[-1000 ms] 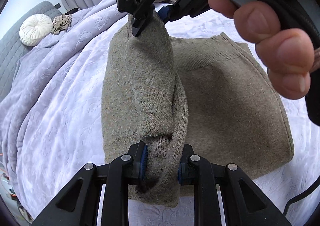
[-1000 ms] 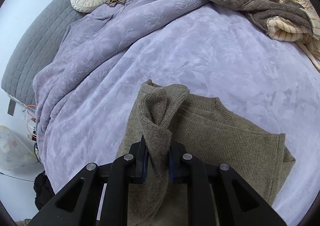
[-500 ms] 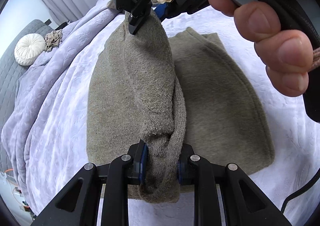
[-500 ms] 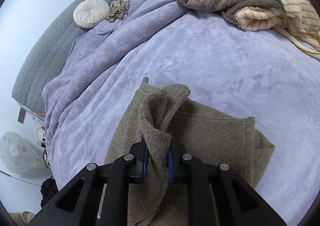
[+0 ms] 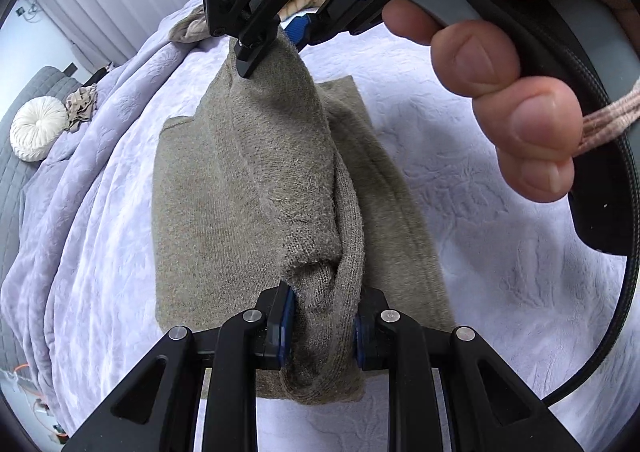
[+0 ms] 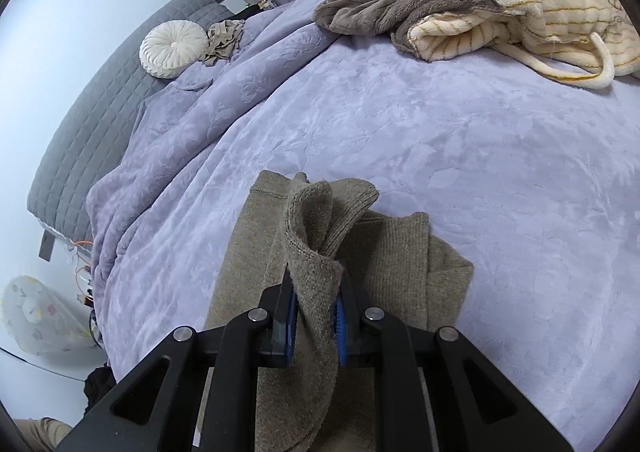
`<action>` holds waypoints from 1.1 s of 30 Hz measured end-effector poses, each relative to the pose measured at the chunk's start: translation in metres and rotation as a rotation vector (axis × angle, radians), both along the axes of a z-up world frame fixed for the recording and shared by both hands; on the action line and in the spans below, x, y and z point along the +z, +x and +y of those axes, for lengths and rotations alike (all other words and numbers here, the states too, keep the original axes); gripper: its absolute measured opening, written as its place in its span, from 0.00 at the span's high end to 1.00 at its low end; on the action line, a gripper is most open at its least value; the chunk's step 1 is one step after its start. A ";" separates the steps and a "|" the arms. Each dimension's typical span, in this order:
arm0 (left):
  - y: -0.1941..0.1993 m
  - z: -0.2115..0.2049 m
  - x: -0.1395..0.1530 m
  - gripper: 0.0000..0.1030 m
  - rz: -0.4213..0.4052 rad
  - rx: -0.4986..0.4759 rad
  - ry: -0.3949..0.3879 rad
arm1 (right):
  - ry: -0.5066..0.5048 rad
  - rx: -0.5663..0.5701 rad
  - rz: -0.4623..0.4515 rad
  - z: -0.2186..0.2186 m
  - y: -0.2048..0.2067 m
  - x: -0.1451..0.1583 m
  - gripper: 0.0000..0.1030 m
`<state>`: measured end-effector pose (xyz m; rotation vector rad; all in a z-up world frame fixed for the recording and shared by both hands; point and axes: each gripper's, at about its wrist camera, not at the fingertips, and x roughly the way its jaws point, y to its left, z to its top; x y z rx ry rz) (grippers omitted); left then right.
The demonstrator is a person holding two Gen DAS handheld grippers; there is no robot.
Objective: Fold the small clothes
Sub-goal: 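Lift the side edge with both tools and fold it over the other half, then lay the folded edge down and open both tools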
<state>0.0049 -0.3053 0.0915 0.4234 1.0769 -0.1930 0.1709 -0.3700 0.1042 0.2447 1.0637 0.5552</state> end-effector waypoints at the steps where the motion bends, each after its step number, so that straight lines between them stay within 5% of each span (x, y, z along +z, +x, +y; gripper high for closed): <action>1: 0.001 -0.001 -0.003 0.77 0.004 -0.002 0.007 | 0.001 -0.005 0.005 -0.003 0.000 -0.003 0.84; 9: 0.003 -0.008 -0.006 0.77 0.016 -0.012 0.024 | 0.044 -0.032 0.013 -0.022 0.002 -0.018 0.84; 11: 0.003 -0.009 -0.002 0.77 0.015 -0.018 0.010 | 0.061 -0.039 -0.001 -0.028 0.001 -0.015 0.92; 33: 0.014 0.006 -0.019 0.76 0.046 -0.051 -0.024 | 0.040 -0.102 0.044 -0.046 0.010 -0.054 0.92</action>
